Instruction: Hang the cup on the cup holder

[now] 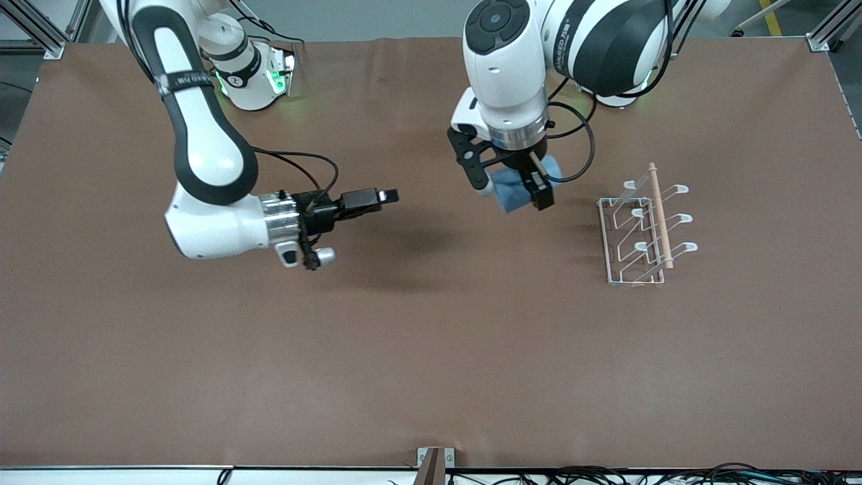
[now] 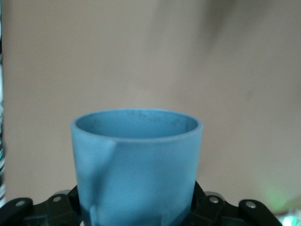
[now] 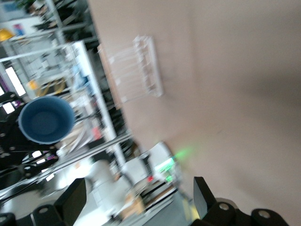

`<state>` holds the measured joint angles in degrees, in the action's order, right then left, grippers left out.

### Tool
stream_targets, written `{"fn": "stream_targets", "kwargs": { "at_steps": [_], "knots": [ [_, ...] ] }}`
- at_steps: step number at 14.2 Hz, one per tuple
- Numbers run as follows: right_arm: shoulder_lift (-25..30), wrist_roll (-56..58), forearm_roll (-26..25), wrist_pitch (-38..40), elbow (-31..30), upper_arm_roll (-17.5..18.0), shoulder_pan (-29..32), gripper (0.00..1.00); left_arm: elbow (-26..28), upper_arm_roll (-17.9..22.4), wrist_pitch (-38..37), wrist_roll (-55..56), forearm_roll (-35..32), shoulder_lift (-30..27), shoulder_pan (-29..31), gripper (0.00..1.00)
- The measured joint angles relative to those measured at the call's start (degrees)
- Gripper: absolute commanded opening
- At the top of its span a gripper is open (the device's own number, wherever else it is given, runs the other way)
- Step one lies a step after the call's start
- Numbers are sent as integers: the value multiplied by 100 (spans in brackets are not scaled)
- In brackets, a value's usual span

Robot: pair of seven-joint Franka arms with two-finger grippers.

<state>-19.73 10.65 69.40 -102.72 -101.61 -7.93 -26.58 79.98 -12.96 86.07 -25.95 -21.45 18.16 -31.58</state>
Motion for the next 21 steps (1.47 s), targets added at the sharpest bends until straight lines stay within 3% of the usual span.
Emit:
{"fn": "stream_targets", "kwargs": {
  "at_steps": [3,5,12,17,19,21],
  "knots": [
    [896,-12,-1207,-787,-865,-113,124,100,120,9,-777,-595,-1036,58,38,26],
    [1339,-16,-1961,-985,-1245,-172,496,100,413,18,-918,-898,-1730,146,133,22],
    [1894,13,-4108,-1058,-1351,-234,1738,100,2022,25,-1153,-1093,-3591,437,324,19],
    [2078,-472,-5886,-1008,-861,-238,2349,100,2281,37,-1568,-1093,-4441,1044,569,19],
    [2113,-946,-6526,-489,-308,-150,2343,100,2278,39,-1567,-1078,-4600,1188,746,19],
    [2127,-1114,-6768,236,418,-85,2338,100,2271,39,-1561,-922,-4697,1336,805,19]
  ]
}}
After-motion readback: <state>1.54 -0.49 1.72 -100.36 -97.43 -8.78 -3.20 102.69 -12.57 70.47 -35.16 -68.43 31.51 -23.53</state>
